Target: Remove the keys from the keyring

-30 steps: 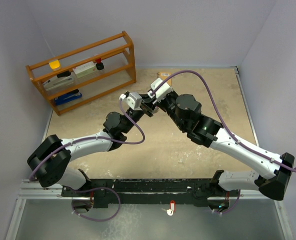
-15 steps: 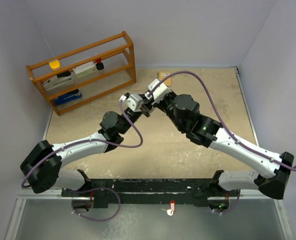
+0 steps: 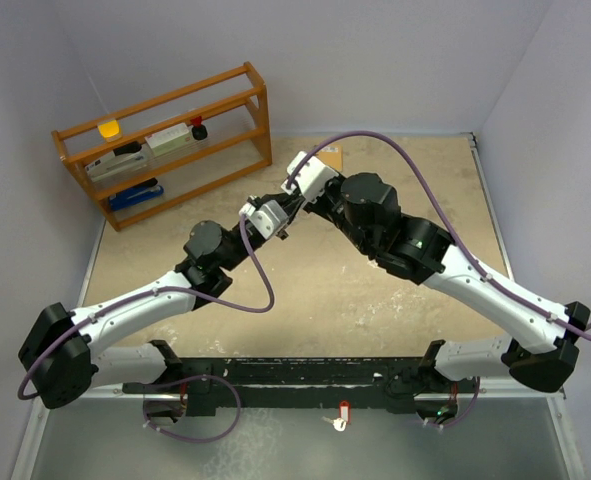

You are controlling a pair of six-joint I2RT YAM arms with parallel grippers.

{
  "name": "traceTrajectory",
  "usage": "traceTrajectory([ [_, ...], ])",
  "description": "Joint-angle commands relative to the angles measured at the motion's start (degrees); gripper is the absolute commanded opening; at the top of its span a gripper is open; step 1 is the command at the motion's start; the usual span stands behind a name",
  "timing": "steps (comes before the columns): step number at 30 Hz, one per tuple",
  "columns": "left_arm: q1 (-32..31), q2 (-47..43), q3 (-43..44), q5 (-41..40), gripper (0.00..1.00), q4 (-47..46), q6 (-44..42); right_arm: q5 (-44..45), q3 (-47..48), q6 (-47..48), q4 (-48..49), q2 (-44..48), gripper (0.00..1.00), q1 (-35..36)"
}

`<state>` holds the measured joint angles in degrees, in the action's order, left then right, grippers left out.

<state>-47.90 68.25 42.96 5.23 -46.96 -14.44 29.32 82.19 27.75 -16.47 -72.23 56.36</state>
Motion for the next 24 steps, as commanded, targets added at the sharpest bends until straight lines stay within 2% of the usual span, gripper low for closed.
traceTrajectory([
  [1,0.44,-2.33,1.81,6.35,0.0,8.4,-2.69,5.51,7.07,1.65,2.46,0.74,0.0,-1.34],
  [8,0.44,-2.95,2.82,10.63,0.0,11.8,-2.84,2.81,9.57,2.59,0.31,-0.8,0.0,-1.34],
  [16,0.44,-1.3,5.24,10.8,0.0,14.78,-3.58,-5.61,11.25,3.06,-3.91,0.5,0.0,-1.38],
  [24,0.44,-0.33,4.88,8.13,0.0,8.09,0.43,-6.12,10.29,3.24,-4.61,1.67,0.0,-1.34],
])
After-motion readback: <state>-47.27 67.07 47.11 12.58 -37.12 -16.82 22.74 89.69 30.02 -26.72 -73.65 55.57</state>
